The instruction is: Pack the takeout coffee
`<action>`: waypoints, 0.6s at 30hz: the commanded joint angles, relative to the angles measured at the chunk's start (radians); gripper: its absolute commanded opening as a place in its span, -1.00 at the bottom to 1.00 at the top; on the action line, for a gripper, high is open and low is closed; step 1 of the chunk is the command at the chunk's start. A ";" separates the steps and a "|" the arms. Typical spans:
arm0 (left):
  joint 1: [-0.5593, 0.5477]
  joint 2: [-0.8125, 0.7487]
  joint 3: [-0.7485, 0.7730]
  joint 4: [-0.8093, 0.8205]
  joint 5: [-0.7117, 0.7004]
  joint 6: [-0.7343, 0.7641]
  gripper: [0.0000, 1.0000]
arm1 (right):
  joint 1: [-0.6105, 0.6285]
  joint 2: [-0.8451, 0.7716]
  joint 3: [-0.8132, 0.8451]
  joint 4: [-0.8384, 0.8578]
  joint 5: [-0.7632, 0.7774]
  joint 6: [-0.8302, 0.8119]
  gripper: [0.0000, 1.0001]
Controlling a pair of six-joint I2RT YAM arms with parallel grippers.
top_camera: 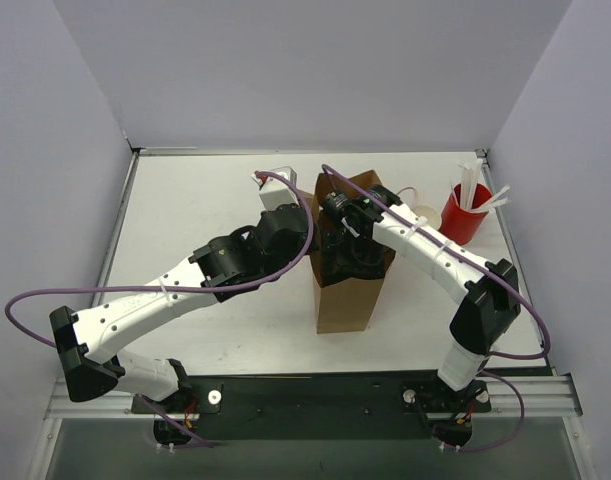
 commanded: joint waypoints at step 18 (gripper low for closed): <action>0.003 -0.018 0.029 0.020 -0.024 -0.005 -1.00 | -0.008 -0.052 -0.083 0.007 0.006 0.029 -0.19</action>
